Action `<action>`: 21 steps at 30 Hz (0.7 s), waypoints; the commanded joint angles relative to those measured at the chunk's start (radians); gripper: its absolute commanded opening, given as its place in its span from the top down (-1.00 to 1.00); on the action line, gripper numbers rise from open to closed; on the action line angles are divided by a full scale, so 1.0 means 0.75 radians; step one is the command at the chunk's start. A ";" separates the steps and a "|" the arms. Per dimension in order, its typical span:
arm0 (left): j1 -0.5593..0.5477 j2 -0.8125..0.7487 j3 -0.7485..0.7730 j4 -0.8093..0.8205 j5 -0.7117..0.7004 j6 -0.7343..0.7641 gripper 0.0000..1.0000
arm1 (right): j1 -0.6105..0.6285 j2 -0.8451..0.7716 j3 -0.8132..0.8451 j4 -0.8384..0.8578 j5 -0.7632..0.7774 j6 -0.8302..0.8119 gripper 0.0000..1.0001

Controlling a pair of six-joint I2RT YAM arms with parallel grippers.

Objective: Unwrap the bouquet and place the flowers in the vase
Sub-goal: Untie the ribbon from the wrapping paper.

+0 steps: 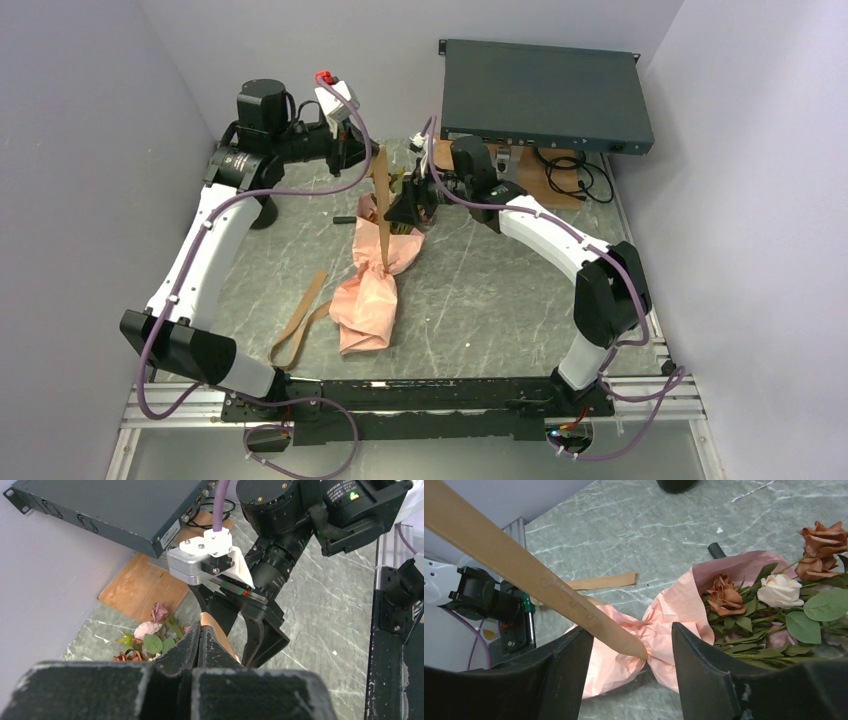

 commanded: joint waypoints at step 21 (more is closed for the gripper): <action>0.009 -0.184 -0.394 0.220 -0.151 -0.055 -0.50 | 0.025 0.012 0.139 0.155 -0.058 0.159 1.00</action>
